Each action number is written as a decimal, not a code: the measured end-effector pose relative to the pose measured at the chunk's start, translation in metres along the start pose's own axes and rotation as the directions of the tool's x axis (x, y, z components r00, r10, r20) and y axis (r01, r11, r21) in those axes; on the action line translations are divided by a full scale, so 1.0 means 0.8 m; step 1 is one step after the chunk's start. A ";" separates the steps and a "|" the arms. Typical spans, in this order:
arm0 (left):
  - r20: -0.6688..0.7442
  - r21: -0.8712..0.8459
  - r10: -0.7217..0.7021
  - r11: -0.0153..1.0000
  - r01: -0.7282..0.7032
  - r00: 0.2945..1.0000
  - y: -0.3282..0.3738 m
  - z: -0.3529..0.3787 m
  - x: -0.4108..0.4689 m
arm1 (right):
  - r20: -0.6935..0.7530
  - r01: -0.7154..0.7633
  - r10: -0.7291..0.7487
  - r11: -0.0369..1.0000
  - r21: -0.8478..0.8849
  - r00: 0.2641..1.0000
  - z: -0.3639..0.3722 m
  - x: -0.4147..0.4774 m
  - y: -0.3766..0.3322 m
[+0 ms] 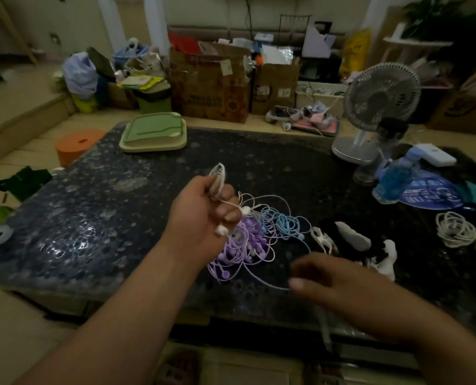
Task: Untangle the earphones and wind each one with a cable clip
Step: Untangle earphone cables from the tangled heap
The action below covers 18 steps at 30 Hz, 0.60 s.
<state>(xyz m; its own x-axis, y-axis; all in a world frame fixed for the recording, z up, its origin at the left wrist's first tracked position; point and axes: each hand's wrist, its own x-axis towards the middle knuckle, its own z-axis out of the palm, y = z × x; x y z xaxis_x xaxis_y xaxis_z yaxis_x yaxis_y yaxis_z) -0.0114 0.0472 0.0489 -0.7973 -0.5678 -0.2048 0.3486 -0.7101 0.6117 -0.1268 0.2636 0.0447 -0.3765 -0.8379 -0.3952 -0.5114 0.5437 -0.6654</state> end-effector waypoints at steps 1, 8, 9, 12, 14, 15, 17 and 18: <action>0.030 -0.014 -0.017 1.000 0.017 0.999 -0.007 0.007 -0.005 | -0.067 0.047 -0.044 0.998 0.052 0.997 0.009 0.004 -0.007; 0.147 0.002 -0.170 0.985 0.171 0.975 -0.032 0.029 -0.019 | -0.080 0.186 -0.178 0.728 0.660 0.981 0.038 0.037 -0.040; 0.145 0.028 -0.158 0.987 0.155 0.977 -0.026 0.027 -0.019 | -0.094 0.170 -0.144 0.746 0.644 0.985 0.030 0.038 -0.034; 0.074 0.312 -0.074 0.949 0.047 0.995 -0.008 0.013 -0.014 | -0.233 0.158 -0.020 0.792 0.590 0.972 -0.005 0.031 -0.017; 0.057 0.617 -0.066 0.787 0.017 0.996 -0.006 0.003 -0.014 | -0.331 0.198 0.037 0.736 0.647 0.943 -0.025 0.024 -0.013; 0.056 0.744 -0.056 0.669 -0.004 0.997 -0.008 -0.001 -0.014 | -0.372 0.226 0.053 0.711 0.666 0.927 -0.032 0.021 -0.013; 0.089 0.894 -0.014 0.442 -0.074 0.996 -0.009 -0.007 -0.015 | -0.453 0.310 0.067 0.640 0.703 0.889 -0.040 0.017 -0.009; 0.116 0.928 -0.007 0.358 -0.106 0.993 -0.009 -0.010 -0.015 | -0.494 0.367 0.060 0.593 0.716 0.867 -0.043 0.017 -0.009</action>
<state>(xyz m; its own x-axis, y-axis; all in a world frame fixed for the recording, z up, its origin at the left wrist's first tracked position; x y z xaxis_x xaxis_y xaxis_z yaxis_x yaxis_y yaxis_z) -0.0005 0.0555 0.0408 -0.8514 -0.5108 -0.1191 -0.2478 0.1917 0.9496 -0.1550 0.2505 0.0659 -0.7393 -0.6697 -0.0698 0.1117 -0.0197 -0.9936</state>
